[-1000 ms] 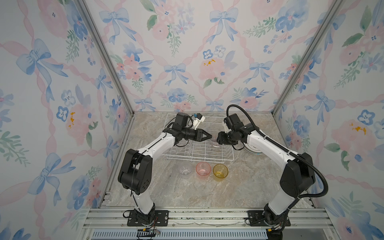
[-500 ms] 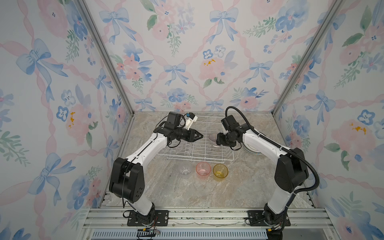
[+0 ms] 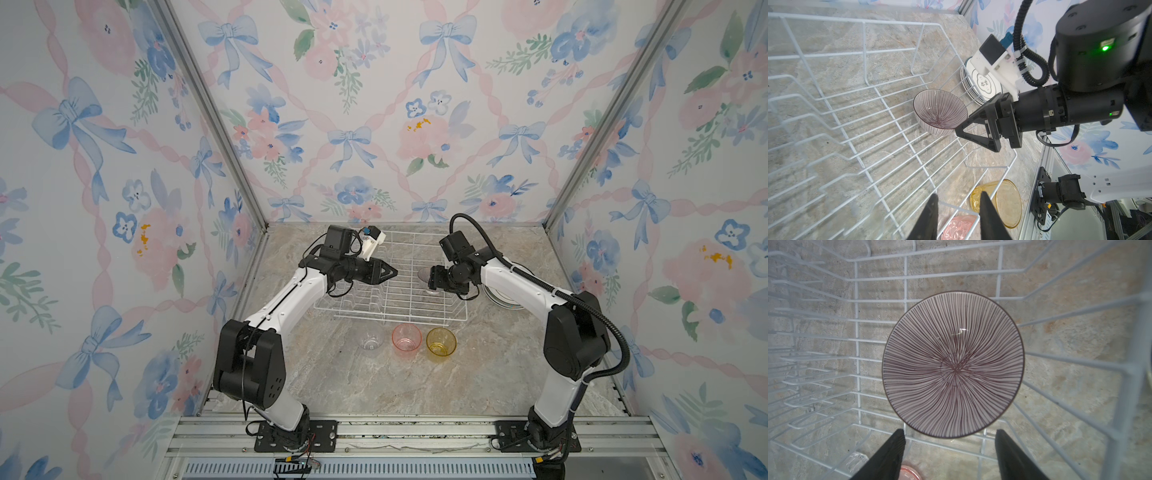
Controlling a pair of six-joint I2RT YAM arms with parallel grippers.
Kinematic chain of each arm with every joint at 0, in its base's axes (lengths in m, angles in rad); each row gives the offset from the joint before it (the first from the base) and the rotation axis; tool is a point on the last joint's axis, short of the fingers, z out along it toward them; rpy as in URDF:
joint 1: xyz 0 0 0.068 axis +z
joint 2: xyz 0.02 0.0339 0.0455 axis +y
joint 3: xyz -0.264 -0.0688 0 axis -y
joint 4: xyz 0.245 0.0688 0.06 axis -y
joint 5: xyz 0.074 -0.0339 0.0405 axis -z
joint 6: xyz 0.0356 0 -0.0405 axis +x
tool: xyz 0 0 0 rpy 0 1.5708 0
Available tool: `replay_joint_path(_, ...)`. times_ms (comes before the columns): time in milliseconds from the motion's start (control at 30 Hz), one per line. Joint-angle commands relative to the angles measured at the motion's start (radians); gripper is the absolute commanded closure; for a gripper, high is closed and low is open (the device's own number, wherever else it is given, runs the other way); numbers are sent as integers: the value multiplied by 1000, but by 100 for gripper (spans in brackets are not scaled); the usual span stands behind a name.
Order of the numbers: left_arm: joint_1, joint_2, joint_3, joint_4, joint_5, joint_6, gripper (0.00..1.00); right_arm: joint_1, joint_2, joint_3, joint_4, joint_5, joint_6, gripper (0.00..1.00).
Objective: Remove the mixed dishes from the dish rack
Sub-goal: 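Lift the striped bowl out of the rack with the right gripper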
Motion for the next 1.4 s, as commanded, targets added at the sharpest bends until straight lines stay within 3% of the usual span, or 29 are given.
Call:
replay_joint_path(0,6,-17,-9,-10,23,25,70,-16,-32,-19,39,8,53,28)
replay_joint_path(200,15,-26,-25,-11,30,38,70,-15,-15,-72,106,16,180,28)
replay_joint_path(867,77,-36,-53,-10,69,48,70,-18,-30,-119,19,60,127,37)
replay_joint_path(1000,78,-33,-52,-10,66,48,70,-22,-27,-121,29,64,122,44)
replay_joint_path(1167,79,-28,-54,-10,66,48,70,-25,-26,-130,41,48,124,68)
replay_joint_path(1367,79,-17,-48,-11,73,43,70,-27,-23,-149,72,47,115,69)
